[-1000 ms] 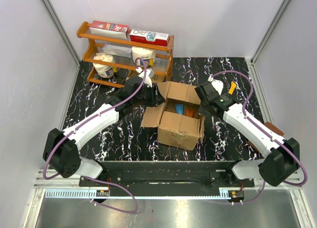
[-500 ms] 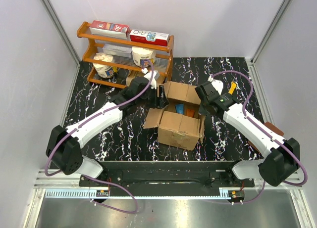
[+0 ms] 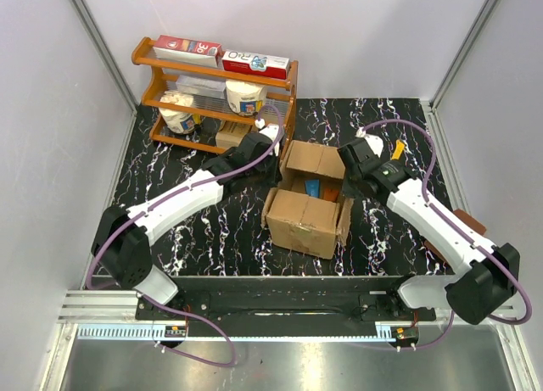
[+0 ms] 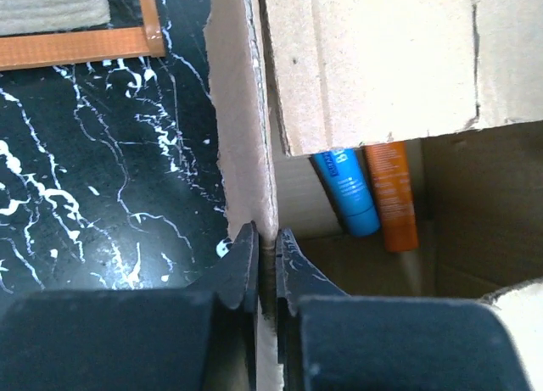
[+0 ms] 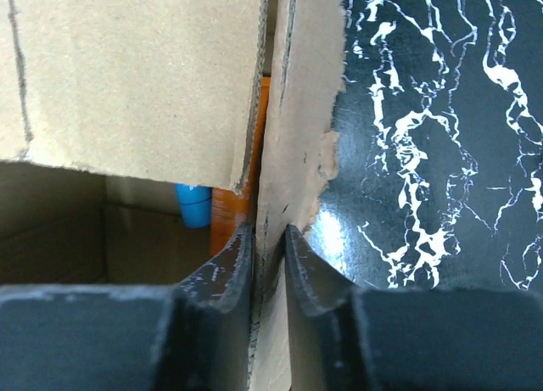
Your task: Unpack the express box
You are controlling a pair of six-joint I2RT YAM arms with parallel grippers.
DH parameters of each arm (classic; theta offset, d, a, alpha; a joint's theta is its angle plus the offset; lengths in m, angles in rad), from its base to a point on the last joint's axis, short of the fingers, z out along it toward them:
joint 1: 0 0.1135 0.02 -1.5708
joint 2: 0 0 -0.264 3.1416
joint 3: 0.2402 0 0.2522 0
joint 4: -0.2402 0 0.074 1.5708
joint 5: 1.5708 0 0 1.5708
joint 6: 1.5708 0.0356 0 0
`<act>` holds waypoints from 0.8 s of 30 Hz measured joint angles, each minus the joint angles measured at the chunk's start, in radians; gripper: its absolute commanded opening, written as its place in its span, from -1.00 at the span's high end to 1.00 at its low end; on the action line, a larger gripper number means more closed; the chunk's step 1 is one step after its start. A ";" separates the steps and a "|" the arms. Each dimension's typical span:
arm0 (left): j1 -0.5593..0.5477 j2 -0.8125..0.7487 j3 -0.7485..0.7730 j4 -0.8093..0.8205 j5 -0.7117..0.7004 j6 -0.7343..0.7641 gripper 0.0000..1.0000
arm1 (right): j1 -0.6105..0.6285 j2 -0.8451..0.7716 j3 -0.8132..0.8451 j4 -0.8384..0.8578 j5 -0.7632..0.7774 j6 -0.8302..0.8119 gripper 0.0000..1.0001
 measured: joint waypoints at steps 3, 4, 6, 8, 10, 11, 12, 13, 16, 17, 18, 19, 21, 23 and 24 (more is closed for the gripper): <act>0.000 0.007 0.014 -0.026 -0.022 0.010 1.00 | 0.001 -0.016 0.039 -0.014 -0.028 -0.016 0.25; 0.000 0.010 0.019 -0.033 -0.022 0.014 1.00 | 0.001 -0.023 0.053 -0.019 -0.032 -0.026 0.21; 0.000 0.016 0.036 -0.056 -0.023 0.032 1.00 | 0.001 -0.046 0.099 -0.030 -0.034 -0.059 0.19; -0.001 0.018 0.054 -0.078 -0.017 0.064 1.00 | 0.001 -0.077 0.152 -0.023 -0.037 -0.096 0.19; -0.003 0.018 0.069 -0.108 -0.017 0.104 1.00 | 0.001 -0.115 0.203 0.004 -0.053 -0.144 0.22; -0.005 0.018 0.074 -0.117 -0.016 0.117 1.00 | 0.001 -0.132 0.217 0.018 -0.064 -0.164 0.27; -0.006 0.018 0.079 -0.127 -0.016 0.129 1.00 | 0.001 -0.152 0.227 0.040 -0.083 -0.188 0.33; -0.006 0.018 0.082 -0.137 -0.016 0.139 1.00 | 0.001 -0.171 0.231 0.063 -0.113 -0.213 0.37; -0.007 0.018 0.084 -0.142 -0.016 0.160 1.00 | 0.001 -0.181 0.226 0.107 -0.203 -0.257 0.46; -0.007 0.018 0.084 -0.142 -0.016 0.163 1.00 | 0.004 -0.175 0.214 0.127 -0.236 -0.266 0.46; -0.007 0.018 0.084 -0.143 -0.015 0.165 1.00 | 0.008 -0.167 0.200 0.146 -0.258 -0.269 0.43; -0.007 0.018 0.084 -0.144 -0.015 0.167 1.00 | 0.018 -0.158 0.174 0.173 -0.279 -0.271 0.43; -0.007 0.018 0.084 -0.144 -0.014 0.168 1.00 | 0.051 -0.120 0.105 0.225 -0.307 -0.274 0.43; -0.007 0.018 0.084 -0.145 -0.014 0.168 1.00 | 0.092 -0.074 0.035 0.256 -0.317 -0.274 0.45; -0.007 0.018 0.084 -0.145 -0.014 0.168 1.00 | 0.107 -0.053 0.005 0.265 -0.317 -0.273 0.46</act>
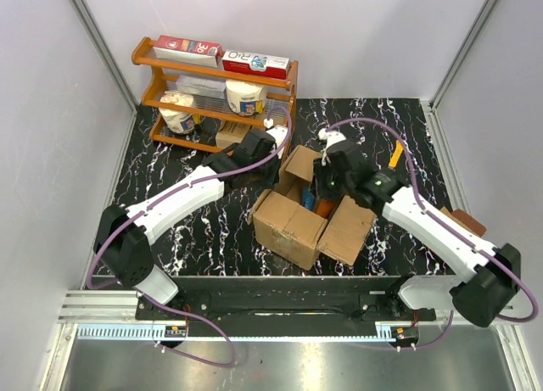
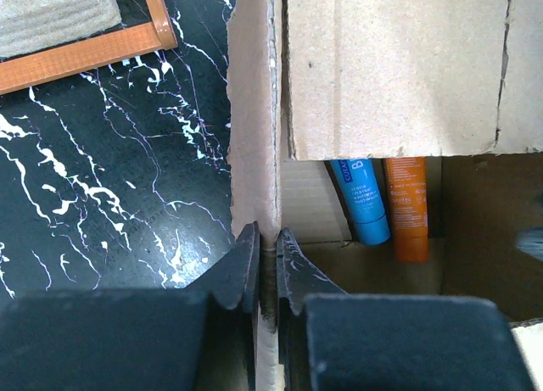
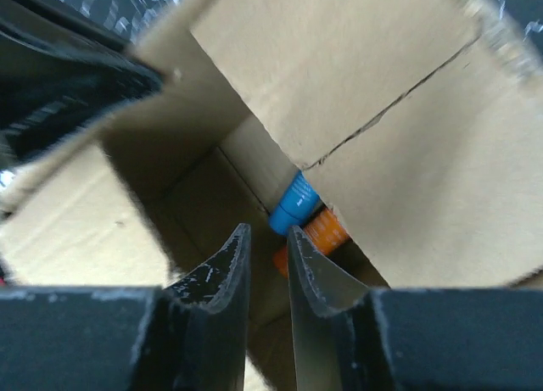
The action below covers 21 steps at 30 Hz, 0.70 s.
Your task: Unpack the express box
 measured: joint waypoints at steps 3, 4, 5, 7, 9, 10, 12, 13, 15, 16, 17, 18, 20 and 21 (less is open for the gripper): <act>0.000 0.000 0.000 0.000 0.000 0.003 1.00 | 0.020 0.045 -0.059 0.015 0.008 0.004 0.46; 0.000 0.000 0.000 -0.001 0.000 0.004 1.00 | 0.022 0.049 -0.077 0.027 0.019 0.005 0.46; 0.000 0.000 0.000 -0.001 0.000 0.006 1.00 | 0.022 0.049 -0.093 0.039 0.029 0.007 0.46; 0.000 0.000 0.000 -0.001 0.000 0.007 1.00 | 0.022 0.048 -0.121 0.078 0.052 0.007 0.46; 0.000 0.000 0.000 -0.001 0.000 0.008 1.00 | 0.022 0.048 -0.149 0.124 0.073 0.006 0.46; 0.000 0.000 0.002 -0.003 0.000 0.008 1.00 | 0.023 0.048 -0.159 0.140 0.081 0.006 0.46; 0.000 0.002 0.006 -0.006 0.000 0.008 1.00 | 0.024 0.048 -0.181 0.171 0.111 0.007 0.44; 0.000 0.002 0.006 -0.006 0.000 0.008 1.00 | 0.025 0.048 -0.186 0.177 0.130 0.007 0.44; 0.000 0.005 0.011 -0.006 0.000 0.008 1.00 | 0.028 0.046 -0.187 0.190 0.168 0.007 0.42; 0.000 0.008 0.012 -0.003 -0.001 0.008 1.00 | 0.031 0.041 -0.187 0.196 0.187 0.008 0.42; 0.000 0.010 0.012 -0.001 -0.002 0.008 1.00 | 0.032 0.032 -0.187 0.198 0.199 0.008 0.40; 0.000 0.012 0.013 0.003 -0.002 0.008 1.00 | 0.035 0.017 -0.185 0.200 0.215 0.007 0.36; 0.000 0.014 0.013 0.008 -0.001 0.008 1.00 | 0.038 -0.015 -0.167 0.199 0.239 0.006 0.31; 0.000 0.014 0.013 0.008 -0.002 0.008 1.00 | 0.038 -0.033 -0.150 0.199 0.251 -0.001 0.23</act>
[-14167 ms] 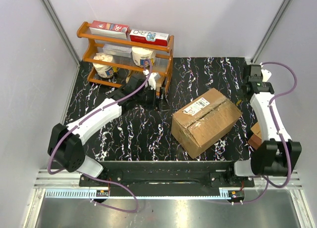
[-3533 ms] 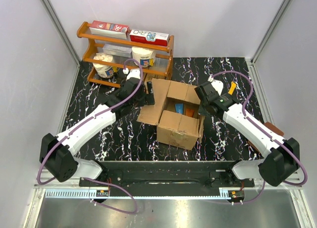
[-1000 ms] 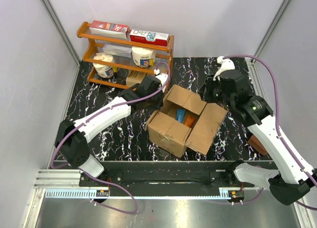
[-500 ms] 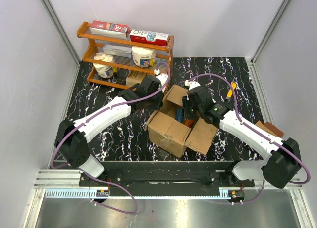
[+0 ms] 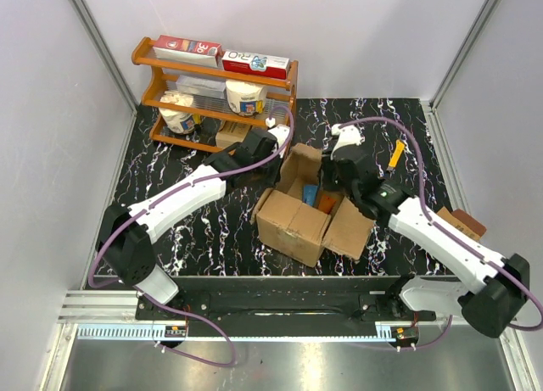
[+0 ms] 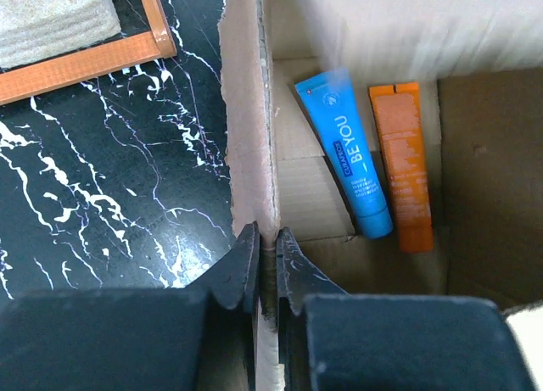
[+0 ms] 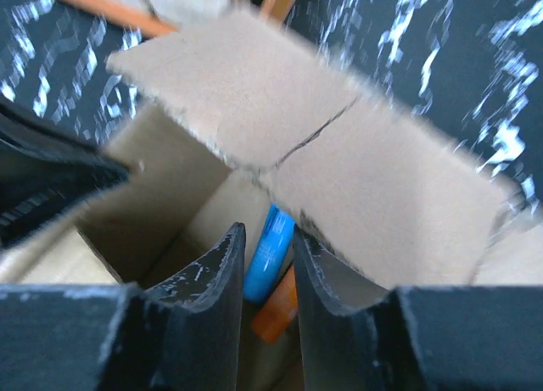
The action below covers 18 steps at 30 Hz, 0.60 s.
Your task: Unpack the express box
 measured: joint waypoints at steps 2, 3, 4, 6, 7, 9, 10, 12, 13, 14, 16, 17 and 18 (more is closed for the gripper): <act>0.000 0.000 0.000 -0.003 -0.002 0.006 1.00 | -0.001 -0.034 0.042 0.002 0.037 -0.019 0.14; 0.000 0.000 0.000 -0.008 -0.001 0.010 1.00 | -0.003 -0.049 0.065 0.002 0.053 -0.039 0.05; 0.000 0.000 0.000 -0.012 0.001 0.016 1.00 | -0.006 -0.064 0.094 0.005 0.070 -0.064 -0.06; 0.001 0.000 0.002 -0.014 0.004 0.023 1.00 | -0.008 -0.075 0.128 0.017 0.092 -0.105 -0.16; 0.001 0.000 0.004 -0.015 0.006 0.025 1.00 | -0.009 -0.074 0.143 0.022 0.103 -0.135 -0.20; 0.001 0.000 0.004 -0.016 0.006 0.029 1.00 | -0.011 -0.055 0.161 0.025 0.118 -0.185 -0.25; 0.001 0.000 0.004 -0.016 0.007 0.032 1.00 | -0.017 -0.031 0.167 0.027 0.120 -0.216 -0.27; 0.001 0.000 0.004 -0.016 0.010 0.033 1.00 | -0.035 0.017 0.169 0.023 0.111 -0.251 -0.28; 0.001 0.000 0.004 -0.016 0.011 0.034 1.00 | -0.046 0.045 0.169 0.016 0.107 -0.265 -0.28; 0.001 0.000 0.004 -0.016 0.011 0.035 1.00 | -0.059 0.072 0.169 0.006 0.100 -0.276 -0.27; 0.001 0.000 0.004 -0.016 0.011 0.036 1.00 | -0.074 0.102 0.169 -0.014 0.076 -0.290 -0.12; 0.001 0.000 0.004 -0.016 0.011 0.036 1.00 | -0.078 0.104 0.169 -0.024 0.055 -0.295 0.02; 0.001 0.000 0.004 -0.016 0.011 0.036 1.00 | -0.080 0.100 0.169 -0.032 0.032 -0.298 0.12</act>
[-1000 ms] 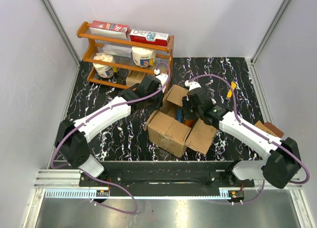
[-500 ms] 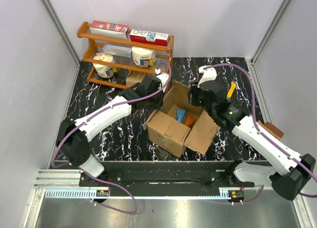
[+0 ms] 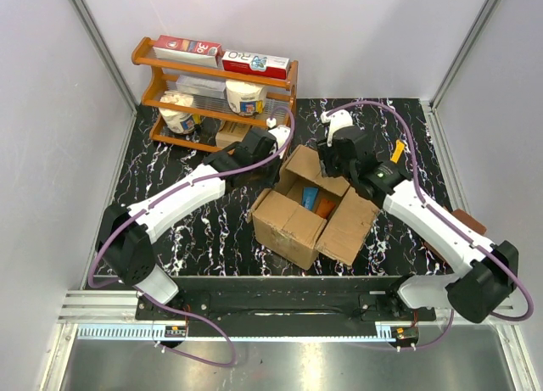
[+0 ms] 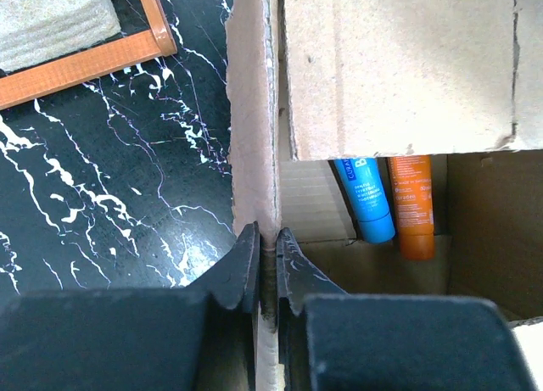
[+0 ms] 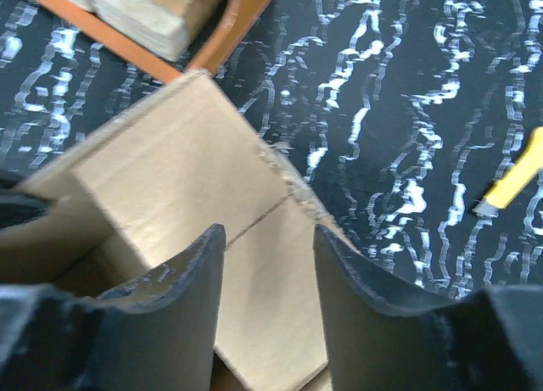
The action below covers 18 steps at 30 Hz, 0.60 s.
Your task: Unpack the express box
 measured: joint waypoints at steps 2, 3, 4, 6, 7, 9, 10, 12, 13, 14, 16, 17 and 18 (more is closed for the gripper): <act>0.000 0.000 0.000 0.000 0.000 0.000 1.00 | 0.000 -0.018 0.005 -0.007 -0.056 0.000 0.27; 0.000 0.000 0.000 0.000 0.000 0.000 1.00 | 0.000 -0.028 0.014 -0.014 -0.086 0.005 0.44; 0.000 0.000 0.000 0.000 0.000 0.000 1.00 | 0.000 -0.039 0.025 -0.023 -0.115 0.012 0.52; 0.000 0.000 0.000 0.000 0.000 0.000 1.00 | 0.000 -0.061 0.046 -0.031 -0.175 0.029 0.66; 0.000 0.000 0.000 0.000 0.000 -0.001 1.00 | 0.001 -0.072 0.055 -0.033 -0.204 0.041 0.66; 0.000 0.000 0.000 0.000 0.000 -0.001 1.00 | 0.006 -0.088 0.058 -0.036 -0.238 0.061 0.66; 0.000 0.000 0.000 0.000 0.000 -0.001 1.00 | 0.013 -0.092 0.057 -0.041 -0.248 0.072 0.67; 0.000 0.000 0.000 0.000 0.000 -0.002 1.00 | 0.029 -0.093 0.043 -0.042 -0.265 0.092 0.67; 0.000 0.000 0.000 0.000 0.000 -0.002 1.00 | 0.040 -0.093 0.030 -0.043 -0.270 0.100 0.68; 0.000 0.000 0.000 0.000 0.000 -0.002 1.00 | 0.051 -0.092 0.011 -0.044 -0.274 0.111 0.68; 0.000 0.000 0.000 0.000 0.000 -0.002 1.00 | 0.074 -0.091 -0.027 -0.048 -0.282 0.129 0.71; 0.000 0.000 0.000 0.000 0.000 -0.002 1.00 | 0.084 -0.089 -0.045 -0.048 -0.282 0.139 0.71; 0.000 0.000 0.000 0.000 0.000 -0.002 1.00 | 0.093 -0.087 -0.063 -0.049 -0.282 0.148 0.71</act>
